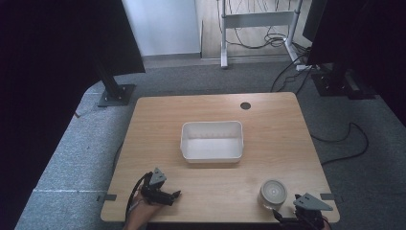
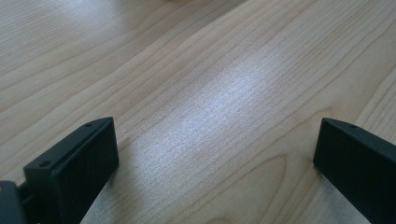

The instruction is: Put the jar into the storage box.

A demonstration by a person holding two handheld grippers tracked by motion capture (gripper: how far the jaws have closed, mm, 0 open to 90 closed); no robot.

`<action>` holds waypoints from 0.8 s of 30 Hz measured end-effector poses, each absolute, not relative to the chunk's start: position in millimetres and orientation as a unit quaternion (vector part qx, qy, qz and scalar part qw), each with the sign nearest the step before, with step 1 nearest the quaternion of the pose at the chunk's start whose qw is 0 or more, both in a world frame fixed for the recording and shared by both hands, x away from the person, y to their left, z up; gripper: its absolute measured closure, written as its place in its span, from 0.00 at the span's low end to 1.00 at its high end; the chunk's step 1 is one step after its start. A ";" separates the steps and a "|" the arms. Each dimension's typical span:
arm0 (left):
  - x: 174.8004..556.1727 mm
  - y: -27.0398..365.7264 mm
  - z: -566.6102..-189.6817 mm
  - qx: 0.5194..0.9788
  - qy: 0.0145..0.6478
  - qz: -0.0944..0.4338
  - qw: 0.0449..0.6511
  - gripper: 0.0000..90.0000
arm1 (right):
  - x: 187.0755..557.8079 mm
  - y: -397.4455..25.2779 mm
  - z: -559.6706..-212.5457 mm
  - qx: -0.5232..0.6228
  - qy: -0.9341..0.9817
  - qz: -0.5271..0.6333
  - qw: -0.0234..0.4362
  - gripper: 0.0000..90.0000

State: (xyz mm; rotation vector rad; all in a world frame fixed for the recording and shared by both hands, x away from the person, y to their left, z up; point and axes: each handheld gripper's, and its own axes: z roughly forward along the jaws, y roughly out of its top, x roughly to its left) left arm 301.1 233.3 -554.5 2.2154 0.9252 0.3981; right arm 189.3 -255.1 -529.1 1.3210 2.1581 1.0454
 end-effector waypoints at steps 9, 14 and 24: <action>301.2 233.2 -554.5 0.854 0.357 0.154 0.347 0.00 | 195.9 -247.7 -531.3 0.464 0.776 0.376 0.201 0.02; 301.2 233.2 -554.5 0.854 0.357 0.154 0.347 0.00 | 200.7 -243.0 -533.3 0.460 0.779 0.376 0.200 0.02; 301.2 233.2 -554.5 0.854 0.357 0.154 0.347 0.00 | 211.7 -234.2 -535.8 0.458 0.778 0.383 0.197 0.02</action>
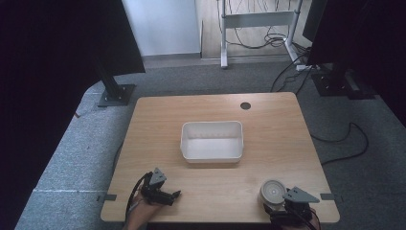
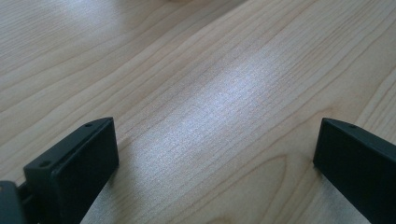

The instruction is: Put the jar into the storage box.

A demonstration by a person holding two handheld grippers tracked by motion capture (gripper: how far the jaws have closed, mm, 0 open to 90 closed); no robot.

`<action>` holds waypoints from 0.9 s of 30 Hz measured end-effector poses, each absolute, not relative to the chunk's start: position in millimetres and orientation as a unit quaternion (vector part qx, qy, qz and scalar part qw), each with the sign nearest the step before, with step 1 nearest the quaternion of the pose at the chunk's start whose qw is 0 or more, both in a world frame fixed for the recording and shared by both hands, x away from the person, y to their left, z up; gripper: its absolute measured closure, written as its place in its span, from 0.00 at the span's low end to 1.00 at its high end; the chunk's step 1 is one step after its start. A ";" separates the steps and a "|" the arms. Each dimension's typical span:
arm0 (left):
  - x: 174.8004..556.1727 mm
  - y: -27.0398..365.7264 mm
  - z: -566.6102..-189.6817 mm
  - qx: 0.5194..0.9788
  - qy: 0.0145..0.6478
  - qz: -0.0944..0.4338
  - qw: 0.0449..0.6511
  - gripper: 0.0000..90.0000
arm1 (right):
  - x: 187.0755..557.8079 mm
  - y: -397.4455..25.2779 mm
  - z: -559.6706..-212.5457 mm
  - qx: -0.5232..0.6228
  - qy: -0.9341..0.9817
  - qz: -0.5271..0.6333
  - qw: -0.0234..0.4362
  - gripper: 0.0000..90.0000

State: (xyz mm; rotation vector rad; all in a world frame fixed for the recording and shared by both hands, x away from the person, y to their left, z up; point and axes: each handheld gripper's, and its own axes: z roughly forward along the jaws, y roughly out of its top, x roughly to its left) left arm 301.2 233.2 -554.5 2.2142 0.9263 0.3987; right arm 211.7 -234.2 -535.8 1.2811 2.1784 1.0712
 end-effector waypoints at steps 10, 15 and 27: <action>301.2 233.2 -554.5 0.854 0.357 0.154 0.347 0.00 | 218.8 -225.5 -537.2 0.454 0.782 0.382 0.193 0.04; 301.2 233.2 -554.5 0.854 0.357 0.154 0.347 0.00 | 222.2 -222.9 -537.3 0.456 0.782 0.377 0.196 0.07; 301.2 233.2 -554.5 0.854 0.357 0.154 0.347 0.00 | 225.1 -217.9 -538.7 0.470 0.777 0.364 0.206 0.10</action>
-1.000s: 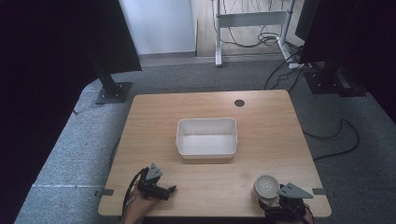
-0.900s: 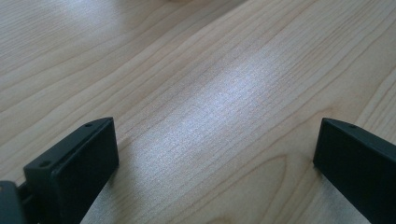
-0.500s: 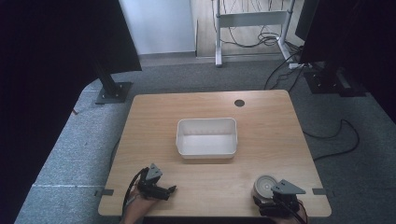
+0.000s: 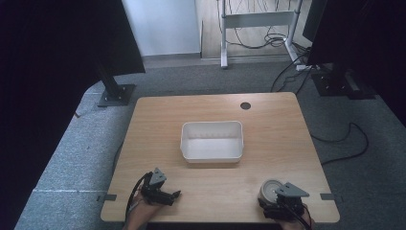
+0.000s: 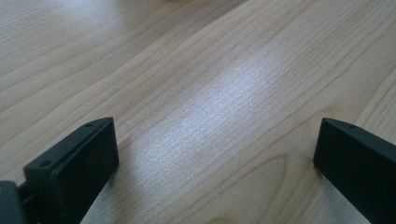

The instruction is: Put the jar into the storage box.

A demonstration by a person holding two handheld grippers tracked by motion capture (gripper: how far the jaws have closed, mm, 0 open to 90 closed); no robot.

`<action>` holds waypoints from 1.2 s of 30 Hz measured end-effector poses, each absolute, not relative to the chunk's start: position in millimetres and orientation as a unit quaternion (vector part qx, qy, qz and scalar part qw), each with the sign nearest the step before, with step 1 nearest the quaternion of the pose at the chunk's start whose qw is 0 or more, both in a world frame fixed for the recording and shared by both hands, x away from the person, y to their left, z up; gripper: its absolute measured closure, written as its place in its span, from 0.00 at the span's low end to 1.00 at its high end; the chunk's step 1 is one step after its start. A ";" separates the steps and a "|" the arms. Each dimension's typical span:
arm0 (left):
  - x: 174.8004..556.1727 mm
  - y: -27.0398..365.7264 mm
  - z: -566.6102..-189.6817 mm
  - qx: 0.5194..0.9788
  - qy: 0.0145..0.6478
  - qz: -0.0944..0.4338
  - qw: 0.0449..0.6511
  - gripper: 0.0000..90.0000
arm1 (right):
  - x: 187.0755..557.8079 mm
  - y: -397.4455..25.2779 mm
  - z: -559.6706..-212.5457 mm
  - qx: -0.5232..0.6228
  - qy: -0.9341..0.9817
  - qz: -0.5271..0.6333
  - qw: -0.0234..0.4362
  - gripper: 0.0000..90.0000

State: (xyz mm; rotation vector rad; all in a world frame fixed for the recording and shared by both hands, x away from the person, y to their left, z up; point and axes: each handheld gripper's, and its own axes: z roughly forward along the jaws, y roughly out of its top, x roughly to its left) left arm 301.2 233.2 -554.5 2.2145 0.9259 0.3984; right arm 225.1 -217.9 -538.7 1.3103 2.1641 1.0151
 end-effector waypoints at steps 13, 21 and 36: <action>301.2 233.2 -554.5 0.854 0.357 0.154 0.347 0.00 | 225.0 -215.1 -530.2 0.468 0.774 0.367 0.220 0.10; 301.2 233.2 -554.5 0.854 0.357 0.154 0.347 0.00 | 230.5 -208.9 -525.8 0.461 0.778 0.367 0.218 0.10; 301.2 233.2 -554.5 0.854 0.357 0.154 0.346 0.00 | 246.3 -192.2 -517.8 0.446 0.784 0.375 0.212 0.10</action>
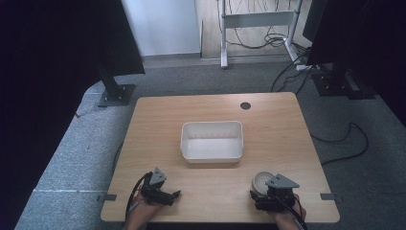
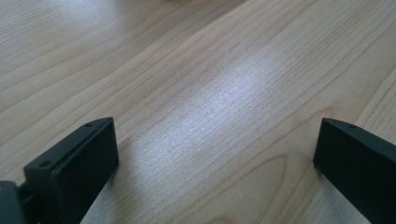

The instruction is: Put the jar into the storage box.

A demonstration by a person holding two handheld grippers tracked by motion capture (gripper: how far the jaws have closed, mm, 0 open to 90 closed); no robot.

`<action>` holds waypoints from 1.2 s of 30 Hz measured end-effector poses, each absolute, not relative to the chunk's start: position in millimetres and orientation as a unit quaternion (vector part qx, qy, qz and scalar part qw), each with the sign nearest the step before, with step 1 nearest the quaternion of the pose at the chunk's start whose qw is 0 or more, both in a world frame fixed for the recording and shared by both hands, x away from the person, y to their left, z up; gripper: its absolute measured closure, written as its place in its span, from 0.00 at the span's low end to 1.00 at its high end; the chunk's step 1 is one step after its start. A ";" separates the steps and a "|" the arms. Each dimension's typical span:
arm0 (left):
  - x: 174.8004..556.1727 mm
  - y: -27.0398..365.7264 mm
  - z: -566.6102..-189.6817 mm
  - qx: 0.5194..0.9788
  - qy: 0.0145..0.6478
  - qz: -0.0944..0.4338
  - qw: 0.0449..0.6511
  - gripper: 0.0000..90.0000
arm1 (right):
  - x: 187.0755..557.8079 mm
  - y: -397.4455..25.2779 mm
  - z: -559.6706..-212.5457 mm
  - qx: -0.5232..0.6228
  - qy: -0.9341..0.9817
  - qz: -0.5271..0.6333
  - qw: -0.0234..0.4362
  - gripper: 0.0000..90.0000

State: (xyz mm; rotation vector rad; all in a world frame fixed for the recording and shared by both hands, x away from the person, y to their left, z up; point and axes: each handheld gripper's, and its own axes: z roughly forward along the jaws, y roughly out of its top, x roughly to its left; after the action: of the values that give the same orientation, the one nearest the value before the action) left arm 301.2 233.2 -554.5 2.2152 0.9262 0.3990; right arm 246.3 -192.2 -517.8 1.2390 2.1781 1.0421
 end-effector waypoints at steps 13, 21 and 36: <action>301.2 233.2 -554.5 0.854 0.357 0.154 0.346 0.00 | 256.7 -177.8 -514.0 0.438 0.788 0.379 0.209 0.10; 301.2 233.2 -554.5 0.854 0.357 0.154 0.346 0.00 | 264.0 -167.3 -514.7 0.433 0.792 0.380 0.203 0.10; 301.2 233.2 -554.5 0.854 0.357 0.154 0.346 0.00 | 275.5 -148.6 -517.6 0.423 0.798 0.382 0.195 0.10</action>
State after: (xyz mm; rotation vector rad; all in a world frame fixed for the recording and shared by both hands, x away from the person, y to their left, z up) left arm 301.2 233.2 -554.5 2.2156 0.9258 0.3989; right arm 275.5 -148.6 -517.6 1.1851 2.2374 1.0701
